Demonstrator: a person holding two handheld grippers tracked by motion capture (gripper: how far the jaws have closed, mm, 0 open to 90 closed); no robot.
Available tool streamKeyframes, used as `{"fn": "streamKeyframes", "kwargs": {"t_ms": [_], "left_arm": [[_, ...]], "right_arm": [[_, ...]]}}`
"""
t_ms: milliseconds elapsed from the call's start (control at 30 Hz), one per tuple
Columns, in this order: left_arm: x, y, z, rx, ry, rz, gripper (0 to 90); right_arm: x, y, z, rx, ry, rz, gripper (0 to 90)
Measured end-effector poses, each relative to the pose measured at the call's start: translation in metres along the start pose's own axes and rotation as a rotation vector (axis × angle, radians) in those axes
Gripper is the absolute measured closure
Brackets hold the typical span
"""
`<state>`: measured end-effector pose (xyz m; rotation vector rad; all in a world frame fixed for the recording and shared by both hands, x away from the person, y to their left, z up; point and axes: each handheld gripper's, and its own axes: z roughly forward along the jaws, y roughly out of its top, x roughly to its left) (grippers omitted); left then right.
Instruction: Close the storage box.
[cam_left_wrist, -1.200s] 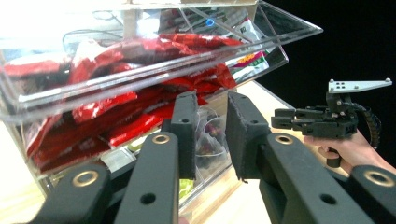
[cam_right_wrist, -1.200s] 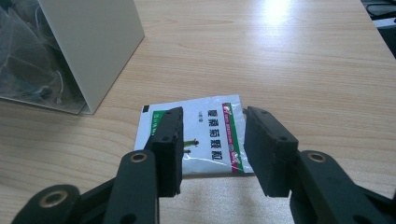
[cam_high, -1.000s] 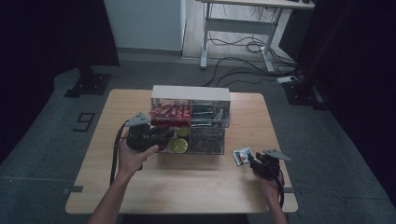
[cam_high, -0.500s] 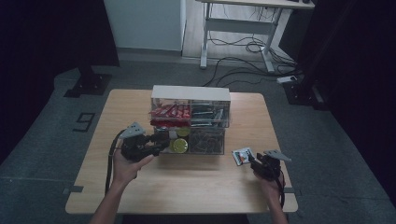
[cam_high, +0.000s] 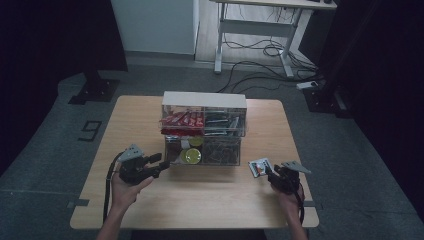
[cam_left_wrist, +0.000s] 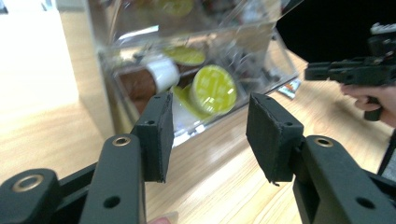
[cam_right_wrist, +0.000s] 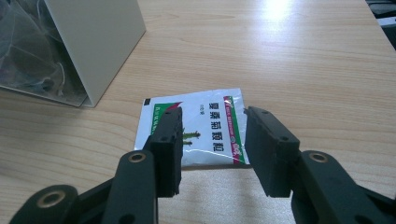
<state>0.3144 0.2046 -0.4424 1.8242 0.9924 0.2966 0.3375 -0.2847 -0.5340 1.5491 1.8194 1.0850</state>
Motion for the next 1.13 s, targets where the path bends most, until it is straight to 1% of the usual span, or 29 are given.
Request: {"fn": "streamKeyframes", "kwargs": {"t_ms": [133,267,333,400,600,800,967,1133], "left_arm": [[0.008,-0.011,0.005,0.025,0.024,-0.003,49.8],[0.016,-0.021,0.012,0.061,0.054,-0.009,48.8],[0.020,-0.026,0.017,0.084,0.078,0.000,48.0],[0.024,-0.030,0.022,0.102,0.095,-0.003,47.3],[0.033,-0.041,0.032,0.144,0.114,-0.020,46.8],[0.039,-0.047,0.036,0.156,0.126,-0.044,46.6],[0.040,-0.047,0.035,0.152,0.127,-0.050,46.6],[0.041,-0.048,0.038,0.156,0.129,-0.045,45.7]], "right_arm": [[0.000,-0.002,0.000,0.002,0.001,0.003,56.2],[-0.001,-0.002,0.000,0.002,0.001,-0.001,55.9],[-0.001,-0.003,0.000,0.002,0.001,-0.001,55.8],[-0.001,-0.003,0.000,0.004,0.005,0.006,55.8],[0.000,-0.005,0.001,0.012,0.016,-0.002,55.2],[0.000,-0.005,0.002,0.012,0.023,-0.002,54.8],[-0.001,-0.005,0.002,0.011,0.027,-0.001,53.1],[0.000,-0.005,0.002,0.013,0.032,-0.007,49.7]]}}
